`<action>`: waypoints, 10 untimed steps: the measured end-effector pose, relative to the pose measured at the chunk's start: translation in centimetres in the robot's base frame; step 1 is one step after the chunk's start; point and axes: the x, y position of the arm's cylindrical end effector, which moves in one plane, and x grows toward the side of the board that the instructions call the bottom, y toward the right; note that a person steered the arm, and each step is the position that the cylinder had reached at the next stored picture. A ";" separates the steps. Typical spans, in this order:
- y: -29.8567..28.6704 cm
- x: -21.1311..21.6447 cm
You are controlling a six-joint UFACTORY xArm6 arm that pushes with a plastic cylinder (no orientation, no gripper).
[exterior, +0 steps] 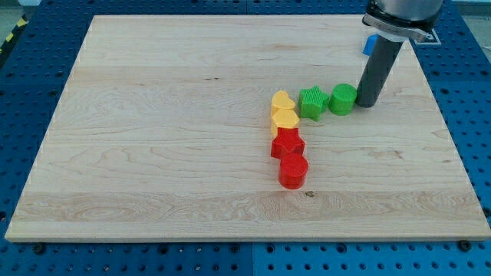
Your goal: Move the green circle closer to green star
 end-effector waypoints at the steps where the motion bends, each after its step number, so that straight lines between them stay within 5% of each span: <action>1: 0.0 0.0; 6: -2.9 -3.5; 10: -2.9 -2.3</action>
